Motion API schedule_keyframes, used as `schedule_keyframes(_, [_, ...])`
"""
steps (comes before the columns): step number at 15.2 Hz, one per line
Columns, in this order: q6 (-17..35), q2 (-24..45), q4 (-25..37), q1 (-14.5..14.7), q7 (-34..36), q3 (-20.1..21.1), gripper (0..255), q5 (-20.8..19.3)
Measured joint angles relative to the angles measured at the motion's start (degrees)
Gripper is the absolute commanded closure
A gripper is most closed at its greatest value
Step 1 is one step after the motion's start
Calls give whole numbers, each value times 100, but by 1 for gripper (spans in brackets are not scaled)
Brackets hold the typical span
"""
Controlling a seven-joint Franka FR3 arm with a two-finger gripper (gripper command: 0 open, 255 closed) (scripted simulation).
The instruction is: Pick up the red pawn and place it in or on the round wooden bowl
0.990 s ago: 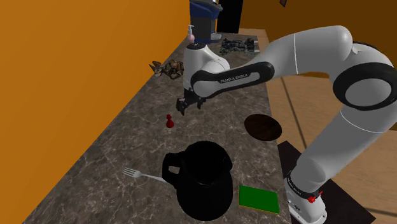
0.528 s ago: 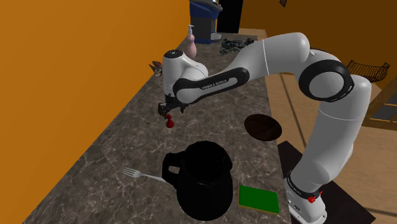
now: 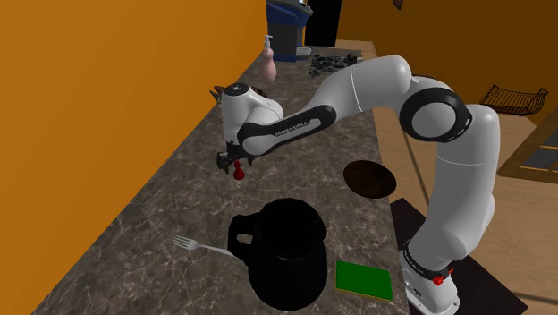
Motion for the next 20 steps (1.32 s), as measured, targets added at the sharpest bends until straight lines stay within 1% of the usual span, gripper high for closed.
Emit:
schedule_keyframes(8, [90,84,-15,19,29,-28,0,-56])
schedule_keyframes(9, [90,84,-15,19,29,-28,255,-56])
schedule_keyframes(20, [66,67,-6,15,22,-21,255,-44])
